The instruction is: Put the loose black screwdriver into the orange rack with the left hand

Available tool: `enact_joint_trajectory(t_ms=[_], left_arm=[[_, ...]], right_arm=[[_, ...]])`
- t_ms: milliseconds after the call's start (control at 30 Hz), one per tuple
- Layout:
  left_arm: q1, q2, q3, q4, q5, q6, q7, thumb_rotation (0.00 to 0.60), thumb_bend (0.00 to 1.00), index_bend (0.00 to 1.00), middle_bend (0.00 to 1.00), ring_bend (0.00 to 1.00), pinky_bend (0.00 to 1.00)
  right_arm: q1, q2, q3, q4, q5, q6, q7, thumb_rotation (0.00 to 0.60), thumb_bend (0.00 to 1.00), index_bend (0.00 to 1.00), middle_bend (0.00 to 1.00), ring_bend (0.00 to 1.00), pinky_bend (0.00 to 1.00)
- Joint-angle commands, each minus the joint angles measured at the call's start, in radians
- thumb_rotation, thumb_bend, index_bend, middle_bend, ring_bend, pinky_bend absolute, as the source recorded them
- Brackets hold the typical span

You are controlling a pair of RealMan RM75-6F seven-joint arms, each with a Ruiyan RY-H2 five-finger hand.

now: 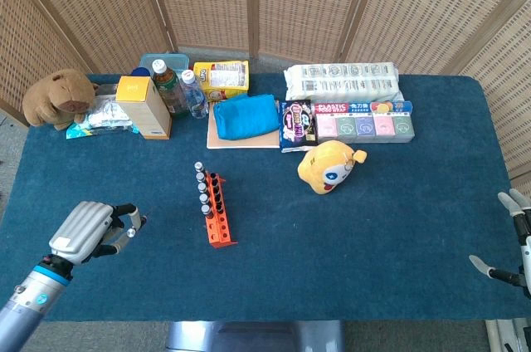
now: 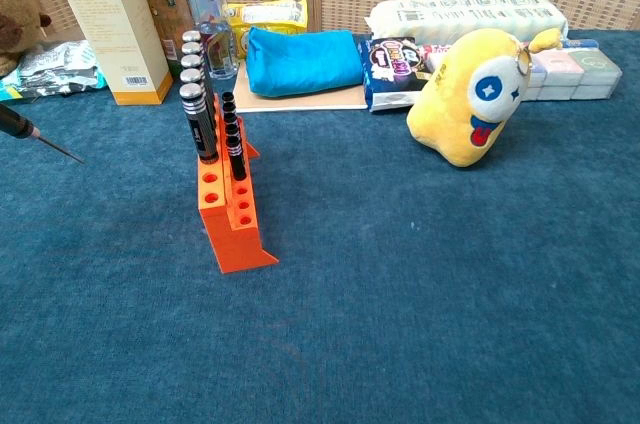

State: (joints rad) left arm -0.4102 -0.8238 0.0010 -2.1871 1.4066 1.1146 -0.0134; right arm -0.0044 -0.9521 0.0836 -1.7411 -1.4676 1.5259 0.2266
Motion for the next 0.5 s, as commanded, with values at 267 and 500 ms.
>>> enact_joint_trajectory(t_ms=[267, 500], left_arm=[[-0.107, 0.191, -0.064, -0.006, 0.08, -0.169, -0.396, 0.6, 0.38, 0.58, 1.0, 1.0, 1.0], [-0.161, 0.188, -0.103, 0.027, 0.071, -0.241, -0.56, 0.6, 0.38, 0.58, 1.0, 1.0, 1.0]], right_arm=[[0.017, -0.029, 0.01, 0.01, 0.047, -0.036, -0.062, 0.6, 0.09, 0.07, 0.03, 0.0, 0.0], [0.022, -0.038, 0.012, 0.014, 0.064, -0.05, -0.085, 0.6, 0.09, 0.07, 0.03, 0.0, 0.0]])
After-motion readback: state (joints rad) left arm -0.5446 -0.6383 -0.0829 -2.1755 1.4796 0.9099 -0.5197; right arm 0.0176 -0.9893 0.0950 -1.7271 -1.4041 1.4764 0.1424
